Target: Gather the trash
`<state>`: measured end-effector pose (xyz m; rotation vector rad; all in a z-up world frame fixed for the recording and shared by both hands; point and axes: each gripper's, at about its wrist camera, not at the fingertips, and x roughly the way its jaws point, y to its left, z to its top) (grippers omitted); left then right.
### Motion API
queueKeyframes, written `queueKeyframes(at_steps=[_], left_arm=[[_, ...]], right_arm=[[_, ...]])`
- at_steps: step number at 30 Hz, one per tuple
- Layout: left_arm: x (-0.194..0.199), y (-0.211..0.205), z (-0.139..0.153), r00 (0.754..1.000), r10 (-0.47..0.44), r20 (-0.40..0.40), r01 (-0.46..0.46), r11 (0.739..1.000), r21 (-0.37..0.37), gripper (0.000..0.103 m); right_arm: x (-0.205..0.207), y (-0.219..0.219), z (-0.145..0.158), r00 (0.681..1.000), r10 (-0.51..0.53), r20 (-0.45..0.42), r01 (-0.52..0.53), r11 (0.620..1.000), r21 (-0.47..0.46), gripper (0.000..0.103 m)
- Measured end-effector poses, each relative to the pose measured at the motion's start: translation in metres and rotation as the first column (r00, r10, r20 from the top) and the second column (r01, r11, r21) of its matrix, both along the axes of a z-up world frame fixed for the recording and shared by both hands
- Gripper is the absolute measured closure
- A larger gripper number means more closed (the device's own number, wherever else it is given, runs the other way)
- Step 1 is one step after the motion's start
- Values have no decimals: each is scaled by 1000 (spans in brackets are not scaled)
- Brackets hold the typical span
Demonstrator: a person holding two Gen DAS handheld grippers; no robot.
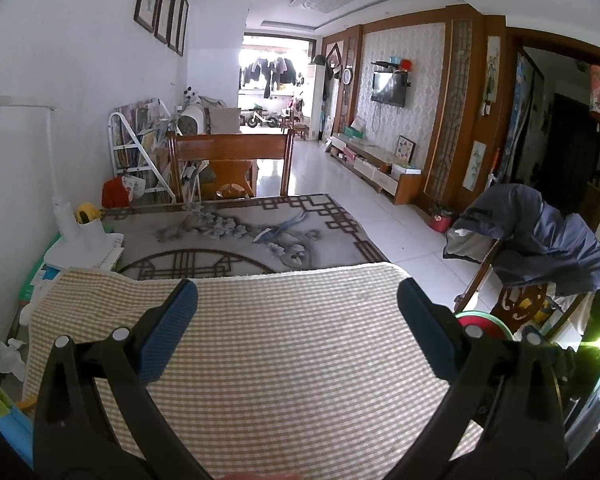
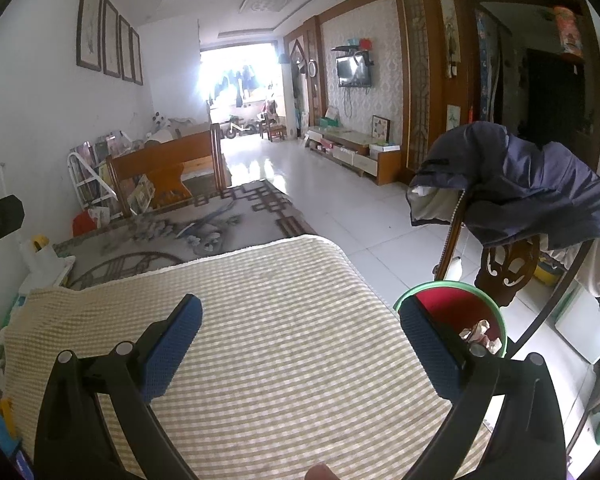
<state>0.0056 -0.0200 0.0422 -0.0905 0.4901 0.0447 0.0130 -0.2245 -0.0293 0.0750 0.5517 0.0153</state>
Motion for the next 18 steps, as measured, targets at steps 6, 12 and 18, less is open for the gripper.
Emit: queueKeyframes(at_steps=[6, 12, 18], left_arm=[[5, -1, -4, 1000, -6, -18, 6, 1000, -2, 5], [9, -5, -10, 1000, -4, -20, 4, 1000, 22, 5], [16, -3, -33, 994, -55, -95, 57, 998, 19, 5]], right_arm=[[4, -2, -5, 1000, 2, -14, -2, 1000, -1, 7], [15, -3, -17, 998, 16, -66, -16, 1000, 7, 7], [54, 2, -62, 982, 56, -178, -63, 998, -32, 7]])
